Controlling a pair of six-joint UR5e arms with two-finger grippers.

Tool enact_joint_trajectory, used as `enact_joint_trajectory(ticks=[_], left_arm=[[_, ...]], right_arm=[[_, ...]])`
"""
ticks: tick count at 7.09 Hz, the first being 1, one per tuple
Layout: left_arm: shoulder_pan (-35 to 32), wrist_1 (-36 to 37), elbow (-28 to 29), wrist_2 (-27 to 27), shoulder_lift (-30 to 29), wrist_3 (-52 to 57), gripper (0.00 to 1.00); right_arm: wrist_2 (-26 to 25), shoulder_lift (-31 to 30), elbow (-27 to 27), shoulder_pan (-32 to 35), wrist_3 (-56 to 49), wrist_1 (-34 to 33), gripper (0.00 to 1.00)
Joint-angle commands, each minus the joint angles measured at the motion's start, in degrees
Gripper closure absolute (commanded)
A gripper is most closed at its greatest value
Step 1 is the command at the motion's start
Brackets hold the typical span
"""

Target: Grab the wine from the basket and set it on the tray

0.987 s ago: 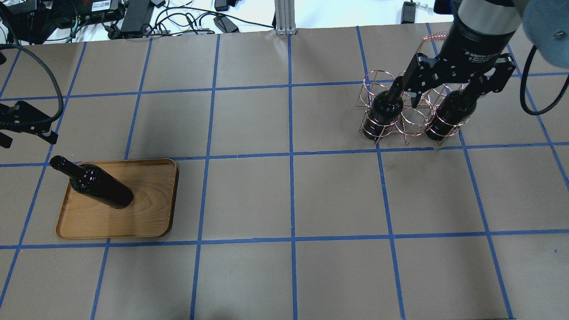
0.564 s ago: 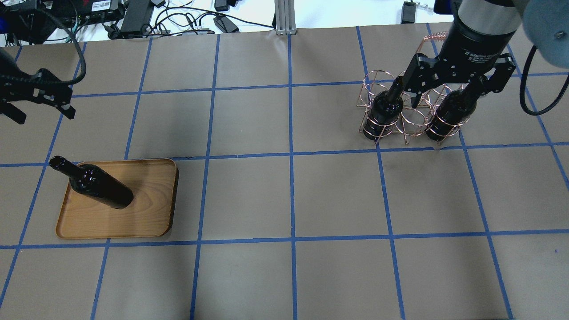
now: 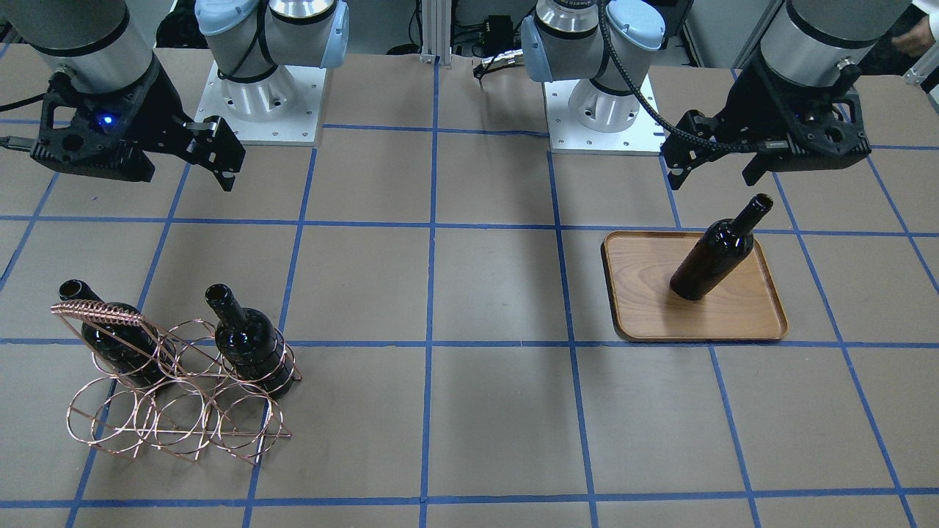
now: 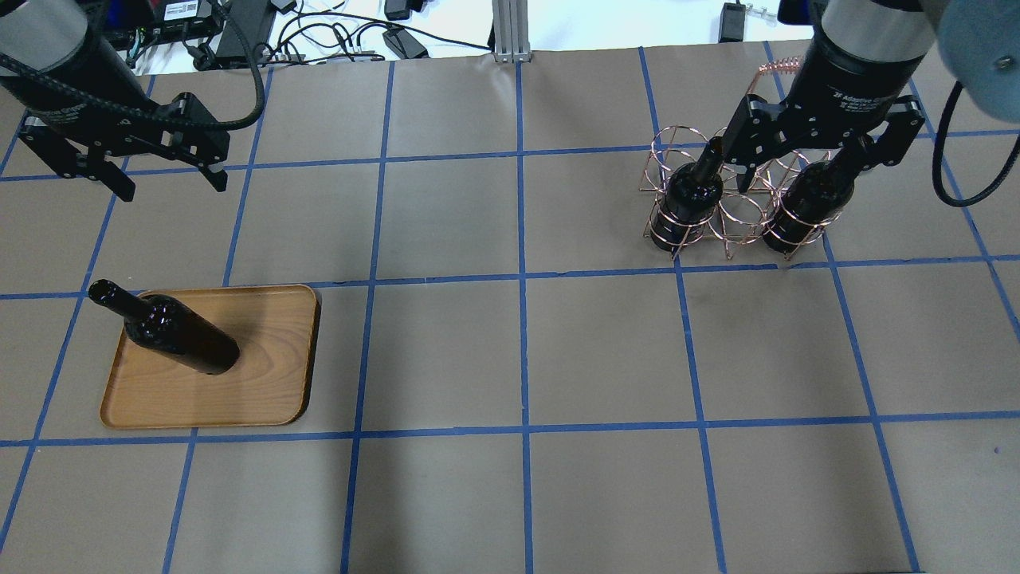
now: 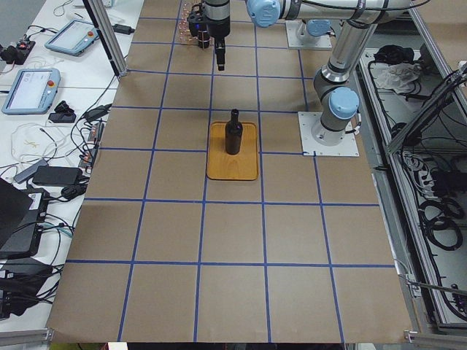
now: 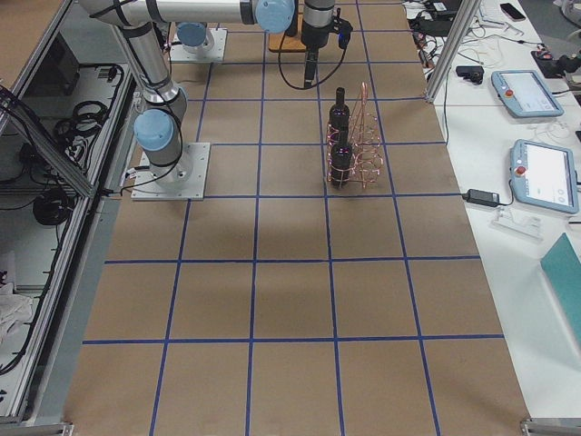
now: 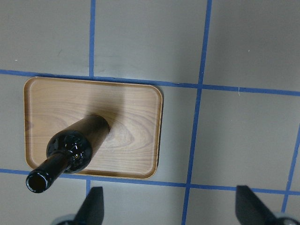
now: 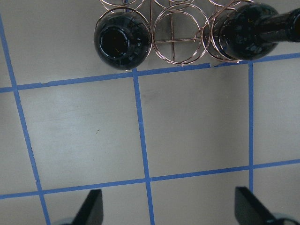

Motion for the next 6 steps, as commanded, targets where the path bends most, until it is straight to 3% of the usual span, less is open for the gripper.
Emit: enact_joint_trajectory(ticks=[1,6], left_arm=[[-0.96,0.46,-1.72,-0.37,0.95,-1.74,0.02],[-4.92,1.59,-5.6,-0.28,3.24,-5.26,0.02]], right_arm=[[0.01,-0.1,0.0,0.0,0.09,-0.01,0.0],[-0.08,-0.1,0.0,0.09,0.35,-0.01,0.0]])
